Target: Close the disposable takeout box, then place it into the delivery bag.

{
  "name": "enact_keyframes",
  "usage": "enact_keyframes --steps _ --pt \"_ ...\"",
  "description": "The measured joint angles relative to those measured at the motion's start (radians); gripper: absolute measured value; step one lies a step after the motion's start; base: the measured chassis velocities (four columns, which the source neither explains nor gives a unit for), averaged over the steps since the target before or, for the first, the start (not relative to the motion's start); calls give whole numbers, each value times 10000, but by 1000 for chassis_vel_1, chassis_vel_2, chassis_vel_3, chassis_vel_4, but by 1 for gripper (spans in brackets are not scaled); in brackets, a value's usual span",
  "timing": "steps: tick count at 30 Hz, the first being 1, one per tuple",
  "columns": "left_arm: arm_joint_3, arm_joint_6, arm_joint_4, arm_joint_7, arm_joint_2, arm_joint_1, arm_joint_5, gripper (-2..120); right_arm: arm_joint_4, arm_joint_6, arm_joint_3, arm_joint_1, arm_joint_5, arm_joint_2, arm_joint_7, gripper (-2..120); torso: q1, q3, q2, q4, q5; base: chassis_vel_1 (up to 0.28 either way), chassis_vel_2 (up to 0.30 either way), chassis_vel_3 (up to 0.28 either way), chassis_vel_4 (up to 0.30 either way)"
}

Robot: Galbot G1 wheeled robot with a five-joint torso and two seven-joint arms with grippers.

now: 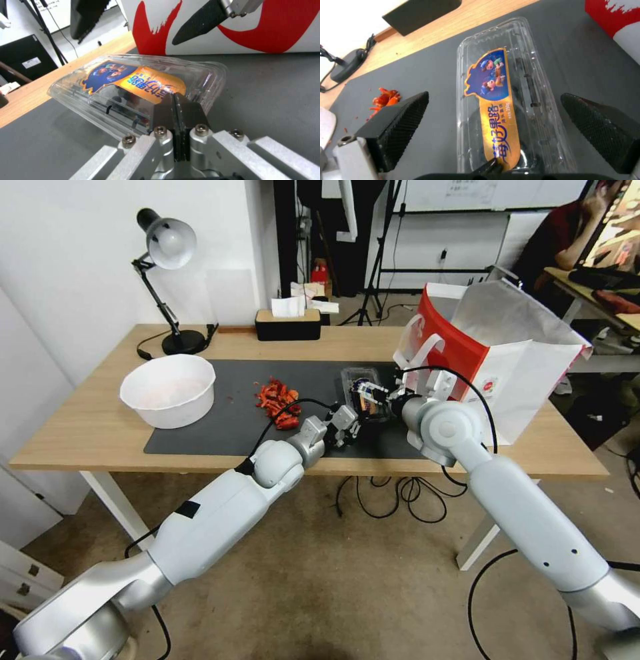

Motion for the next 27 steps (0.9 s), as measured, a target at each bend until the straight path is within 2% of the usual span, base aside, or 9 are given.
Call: enact_keyframes --steps 27 --pt "36 -91 -4 48 186 -109 -183 0 -1218 -1417 -46 709 429 267 -384 100 0 -1 0 0 0 0 0 0 0"
